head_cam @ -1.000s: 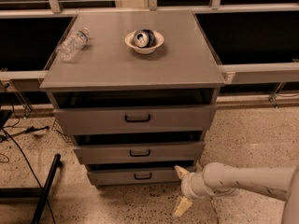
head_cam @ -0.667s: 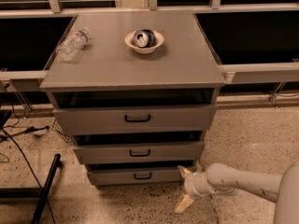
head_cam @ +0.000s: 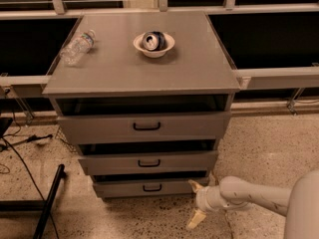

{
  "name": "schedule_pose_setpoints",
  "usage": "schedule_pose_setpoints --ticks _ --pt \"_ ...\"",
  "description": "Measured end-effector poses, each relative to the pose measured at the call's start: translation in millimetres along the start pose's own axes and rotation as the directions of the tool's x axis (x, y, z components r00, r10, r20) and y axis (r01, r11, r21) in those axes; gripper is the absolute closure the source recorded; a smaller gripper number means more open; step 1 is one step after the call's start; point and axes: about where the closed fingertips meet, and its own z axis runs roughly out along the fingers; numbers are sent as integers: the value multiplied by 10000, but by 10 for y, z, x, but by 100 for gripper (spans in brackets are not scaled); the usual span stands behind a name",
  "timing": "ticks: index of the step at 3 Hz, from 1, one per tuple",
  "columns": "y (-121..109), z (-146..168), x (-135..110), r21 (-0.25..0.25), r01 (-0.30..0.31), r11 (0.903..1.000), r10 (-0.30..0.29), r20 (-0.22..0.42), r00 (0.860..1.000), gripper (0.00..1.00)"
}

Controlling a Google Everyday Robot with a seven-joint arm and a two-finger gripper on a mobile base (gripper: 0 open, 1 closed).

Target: Open bottom drawer

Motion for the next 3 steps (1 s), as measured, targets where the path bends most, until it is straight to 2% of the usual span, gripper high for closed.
schedule_pose_setpoints --ticks 1,3 --pt "-24 376 262 -352 -195 9992 208 373 9991 0" --pt "-140 728 426 -419 -210 9989 244 810 9964 0"
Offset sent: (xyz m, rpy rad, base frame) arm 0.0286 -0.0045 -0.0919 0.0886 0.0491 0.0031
